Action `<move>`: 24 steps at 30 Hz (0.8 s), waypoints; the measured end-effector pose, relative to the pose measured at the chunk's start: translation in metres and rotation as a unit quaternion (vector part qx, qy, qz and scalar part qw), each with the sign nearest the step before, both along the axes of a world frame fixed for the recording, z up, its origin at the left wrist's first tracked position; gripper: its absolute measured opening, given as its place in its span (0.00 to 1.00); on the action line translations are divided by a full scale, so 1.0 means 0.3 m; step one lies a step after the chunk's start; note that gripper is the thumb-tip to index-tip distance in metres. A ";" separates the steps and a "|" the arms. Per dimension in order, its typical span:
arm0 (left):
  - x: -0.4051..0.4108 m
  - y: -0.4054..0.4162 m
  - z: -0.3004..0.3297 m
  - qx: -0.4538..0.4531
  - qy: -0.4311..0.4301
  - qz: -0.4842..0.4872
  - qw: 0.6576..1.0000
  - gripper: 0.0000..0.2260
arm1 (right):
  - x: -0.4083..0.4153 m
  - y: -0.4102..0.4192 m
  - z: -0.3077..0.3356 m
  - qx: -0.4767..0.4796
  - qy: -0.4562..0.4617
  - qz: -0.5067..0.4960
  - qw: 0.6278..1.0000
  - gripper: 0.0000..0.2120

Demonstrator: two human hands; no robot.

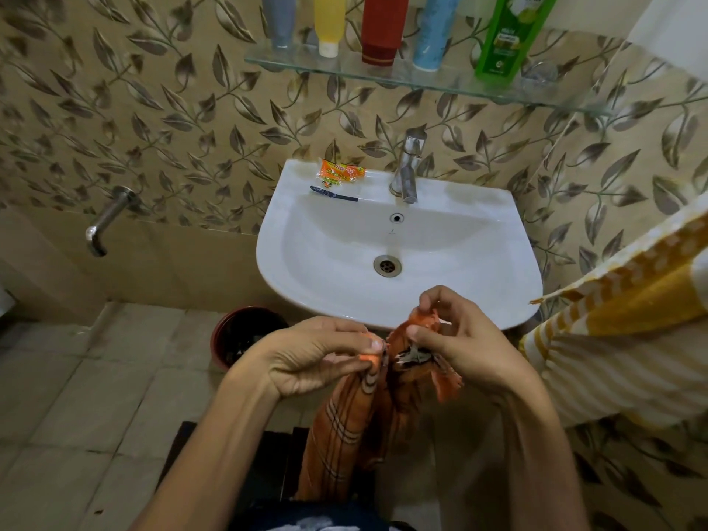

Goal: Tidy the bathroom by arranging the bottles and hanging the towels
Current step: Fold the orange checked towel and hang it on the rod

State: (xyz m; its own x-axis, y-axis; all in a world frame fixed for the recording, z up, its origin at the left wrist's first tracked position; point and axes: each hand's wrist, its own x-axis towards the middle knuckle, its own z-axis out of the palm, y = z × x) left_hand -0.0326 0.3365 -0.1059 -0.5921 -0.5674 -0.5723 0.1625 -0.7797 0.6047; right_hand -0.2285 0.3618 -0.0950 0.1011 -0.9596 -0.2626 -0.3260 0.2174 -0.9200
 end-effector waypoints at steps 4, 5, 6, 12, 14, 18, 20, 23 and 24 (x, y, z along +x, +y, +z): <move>-0.052 0.020 0.018 0.012 -0.006 0.075 0.997 0.09 | 0.013 0.013 0.025 -0.027 -0.005 -0.029 0.999 0.08; -0.065 0.028 0.023 0.011 -0.009 0.093 0.996 0.10 | 0.019 0.018 0.030 -0.028 -0.010 -0.025 0.999 0.09; -0.076 0.035 0.027 0.009 -0.013 0.113 0.993 0.13 | 0.024 0.021 0.033 -0.029 -0.016 -0.021 0.999 0.10; -0.098 0.056 0.054 0.009 -0.006 0.207 0.978 0.14 | 0.024 0.038 0.061 -0.044 -0.077 0.018 0.996 0.09; -0.093 0.061 0.070 0.012 0.012 0.205 0.979 0.09 | 0.024 0.047 0.075 -0.044 -0.096 0.048 0.993 0.21; -0.075 0.072 0.096 0.010 0.050 0.192 0.980 0.13 | 0.036 0.049 0.086 -0.103 -0.057 0.015 0.993 0.21; -0.065 0.073 0.109 -0.014 0.052 0.167 0.984 0.13 | 0.032 0.048 0.083 -0.121 -0.043 0.001 0.992 0.14; -0.043 0.073 0.112 -0.125 -0.068 0.069 0.987 0.14 | 0.030 0.061 0.093 -0.126 -0.049 0.021 0.991 0.11; -0.032 0.069 0.105 -0.174 -0.126 0.024 0.976 0.17 | 0.025 0.065 0.094 -0.129 -0.050 0.025 0.990 0.13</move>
State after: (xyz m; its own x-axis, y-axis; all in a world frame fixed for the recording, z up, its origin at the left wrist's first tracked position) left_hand -0.0421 0.3573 -0.0744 -0.4254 -0.7771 -0.4638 0.0064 -0.5151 0.8571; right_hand -0.2210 0.3814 -0.0669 0.1636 -0.9865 0.0044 -0.2346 -0.0432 -0.9711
